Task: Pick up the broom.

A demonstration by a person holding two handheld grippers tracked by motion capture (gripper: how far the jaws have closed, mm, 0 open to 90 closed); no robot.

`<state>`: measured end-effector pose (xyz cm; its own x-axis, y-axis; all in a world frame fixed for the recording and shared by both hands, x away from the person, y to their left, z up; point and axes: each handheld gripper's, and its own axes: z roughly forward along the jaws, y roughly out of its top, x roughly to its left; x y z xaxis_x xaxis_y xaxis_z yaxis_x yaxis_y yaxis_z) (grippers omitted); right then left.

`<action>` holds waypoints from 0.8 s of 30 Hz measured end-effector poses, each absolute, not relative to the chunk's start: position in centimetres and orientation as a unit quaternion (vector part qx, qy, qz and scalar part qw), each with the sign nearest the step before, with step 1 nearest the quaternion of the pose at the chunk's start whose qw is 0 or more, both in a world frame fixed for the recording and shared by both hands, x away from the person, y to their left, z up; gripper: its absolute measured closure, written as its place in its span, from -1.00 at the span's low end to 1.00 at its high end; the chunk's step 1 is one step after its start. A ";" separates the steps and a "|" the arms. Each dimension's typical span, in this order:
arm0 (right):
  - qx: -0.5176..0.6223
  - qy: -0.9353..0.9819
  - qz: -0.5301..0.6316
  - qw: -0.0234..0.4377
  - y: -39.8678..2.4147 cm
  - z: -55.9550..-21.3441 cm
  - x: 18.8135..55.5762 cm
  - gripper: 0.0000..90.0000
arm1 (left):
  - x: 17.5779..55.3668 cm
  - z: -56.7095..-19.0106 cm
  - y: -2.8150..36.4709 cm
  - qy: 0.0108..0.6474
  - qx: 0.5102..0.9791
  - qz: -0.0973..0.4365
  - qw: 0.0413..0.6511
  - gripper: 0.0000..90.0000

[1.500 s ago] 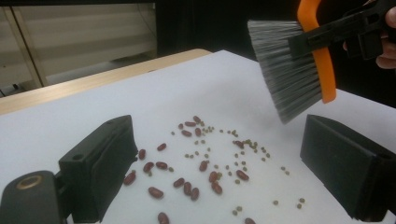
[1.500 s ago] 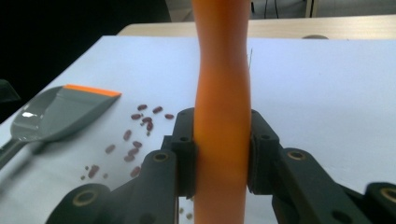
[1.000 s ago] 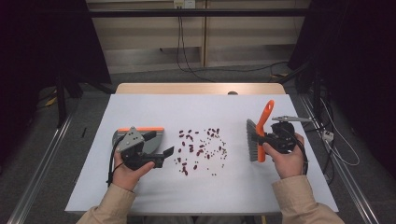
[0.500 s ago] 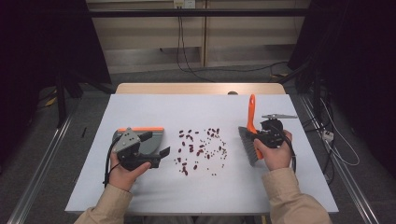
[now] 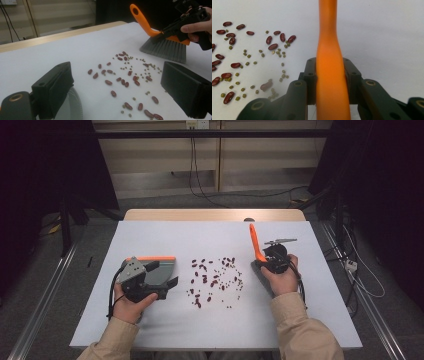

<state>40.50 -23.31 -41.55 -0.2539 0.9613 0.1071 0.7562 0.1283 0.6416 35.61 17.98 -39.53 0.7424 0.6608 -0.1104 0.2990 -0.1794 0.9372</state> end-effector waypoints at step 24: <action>0.562 0.742 0.317 0.181 -25.0 -40.5 35.7 0.28 | 35.0 -39.5 19.0 0.327 0.752 0.166 0.547 -0.77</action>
